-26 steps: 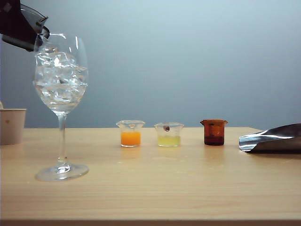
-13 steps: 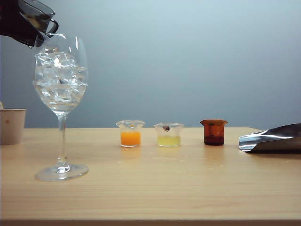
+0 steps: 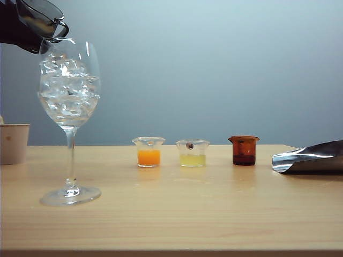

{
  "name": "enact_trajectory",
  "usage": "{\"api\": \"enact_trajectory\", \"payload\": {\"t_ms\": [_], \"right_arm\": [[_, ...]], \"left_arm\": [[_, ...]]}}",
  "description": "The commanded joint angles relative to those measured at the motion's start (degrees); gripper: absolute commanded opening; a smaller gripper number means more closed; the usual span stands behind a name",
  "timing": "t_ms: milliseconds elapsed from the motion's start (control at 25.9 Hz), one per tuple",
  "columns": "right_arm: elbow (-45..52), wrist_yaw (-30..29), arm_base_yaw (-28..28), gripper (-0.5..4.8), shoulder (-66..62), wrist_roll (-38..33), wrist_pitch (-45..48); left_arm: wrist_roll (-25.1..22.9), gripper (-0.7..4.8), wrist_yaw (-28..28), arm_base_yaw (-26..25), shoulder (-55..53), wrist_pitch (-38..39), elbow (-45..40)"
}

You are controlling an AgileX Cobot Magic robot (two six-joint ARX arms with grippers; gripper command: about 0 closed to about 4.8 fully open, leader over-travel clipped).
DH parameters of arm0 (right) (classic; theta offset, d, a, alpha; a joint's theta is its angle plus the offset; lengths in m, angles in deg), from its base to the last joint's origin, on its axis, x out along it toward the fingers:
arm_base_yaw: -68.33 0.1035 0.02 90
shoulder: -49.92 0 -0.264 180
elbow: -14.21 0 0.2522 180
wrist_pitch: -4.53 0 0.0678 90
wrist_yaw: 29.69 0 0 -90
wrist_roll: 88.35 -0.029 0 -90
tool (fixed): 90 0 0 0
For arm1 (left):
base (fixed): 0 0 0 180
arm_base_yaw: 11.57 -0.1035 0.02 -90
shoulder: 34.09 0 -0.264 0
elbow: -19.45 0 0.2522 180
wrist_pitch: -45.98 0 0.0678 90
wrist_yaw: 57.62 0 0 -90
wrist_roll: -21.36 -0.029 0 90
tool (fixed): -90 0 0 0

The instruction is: Pick up the first measuring cup from the left, pour the coconut rum inside into the goblet, and finally put the measuring cup back in its original place.

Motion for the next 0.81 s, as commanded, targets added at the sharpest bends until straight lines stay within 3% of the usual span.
{"api": "enact_trajectory", "payload": {"t_ms": [39,347,540,733,810], "right_arm": [[-0.24,0.11,0.0,-0.09,0.22,-0.04,0.74],[-0.22,0.11,0.0,-0.09,0.22,-0.04,-0.61],[-0.2,0.13,0.0,-0.09,0.22,-0.02,-0.5],[-0.2,0.13,0.0,-0.09,0.22,-0.02,-0.52],[-0.17,0.13,-0.02,-0.09,0.22,-0.02,-0.52]], "left_arm": [[-0.15,0.79,-0.96,0.0,0.2,-1.9,0.24],[-0.17,0.79,-2.82,0.0,0.22,-4.68,0.24],[-5.42,0.79,-4.5,0.0,0.22,-4.81,0.24],[-6.21,0.79,-4.52,0.0,0.22,-4.83,0.24],[-8.85,0.79,-4.5,0.0,0.22,-4.83,0.24]]}}
